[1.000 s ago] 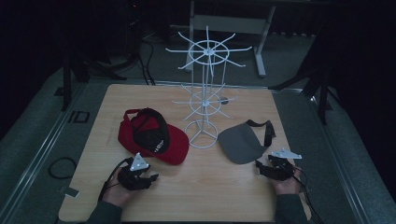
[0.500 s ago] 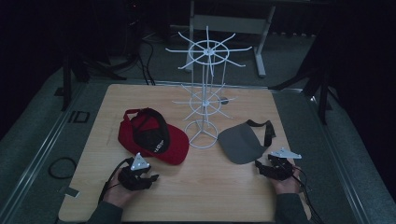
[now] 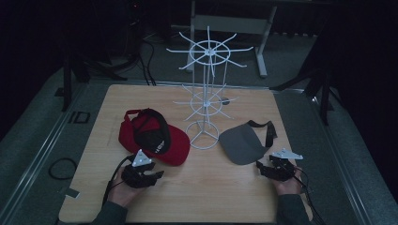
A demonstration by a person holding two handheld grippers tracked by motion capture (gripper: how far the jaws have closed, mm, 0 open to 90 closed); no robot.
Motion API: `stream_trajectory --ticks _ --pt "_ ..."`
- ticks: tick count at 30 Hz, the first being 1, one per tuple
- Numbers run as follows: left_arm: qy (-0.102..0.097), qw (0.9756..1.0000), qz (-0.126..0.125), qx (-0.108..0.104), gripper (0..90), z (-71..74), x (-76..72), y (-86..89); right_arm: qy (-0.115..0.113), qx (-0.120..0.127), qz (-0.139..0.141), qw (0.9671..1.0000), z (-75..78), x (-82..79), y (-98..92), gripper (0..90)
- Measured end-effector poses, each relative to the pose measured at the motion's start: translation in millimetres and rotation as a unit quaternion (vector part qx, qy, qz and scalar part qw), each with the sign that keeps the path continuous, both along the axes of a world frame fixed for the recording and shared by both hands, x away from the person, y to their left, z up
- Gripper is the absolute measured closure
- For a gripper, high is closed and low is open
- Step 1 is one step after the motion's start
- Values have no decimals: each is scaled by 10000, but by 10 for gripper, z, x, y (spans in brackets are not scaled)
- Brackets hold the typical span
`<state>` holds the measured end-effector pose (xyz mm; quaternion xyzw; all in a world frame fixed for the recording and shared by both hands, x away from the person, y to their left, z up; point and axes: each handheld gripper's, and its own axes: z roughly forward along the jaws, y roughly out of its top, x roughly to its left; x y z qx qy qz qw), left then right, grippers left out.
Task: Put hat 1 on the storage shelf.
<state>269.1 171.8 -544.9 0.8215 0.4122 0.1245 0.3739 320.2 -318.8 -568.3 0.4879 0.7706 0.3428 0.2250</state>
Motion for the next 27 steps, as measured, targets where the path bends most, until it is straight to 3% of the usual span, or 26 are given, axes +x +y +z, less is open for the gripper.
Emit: stream_trajectory --ticks 5,8,12,16,20,27 --pt "10 9999 4 -148 490 44 39 -116 0 -6 8 10000 0 1 0 328" --pt "-56 9999 -22 -112 524 61 21 -192 1 -6 11 10000 0 1 0 326" --pt "-269 9994 -211 -16 617 92 -47 -250 1 -7 14 10000 0 1 0 325" --pt "-479 9977 -477 108 705 118 -70 -338 2 -8 17 10000 0 1 0 324" --pt "-614 9952 -757 85 789 148 -56 -454 3 -6 16 10000 0 1 1 325" --pt "-574 9934 -971 229 836 86 45 -711 9 -2 15 10000 1 2 2 322"
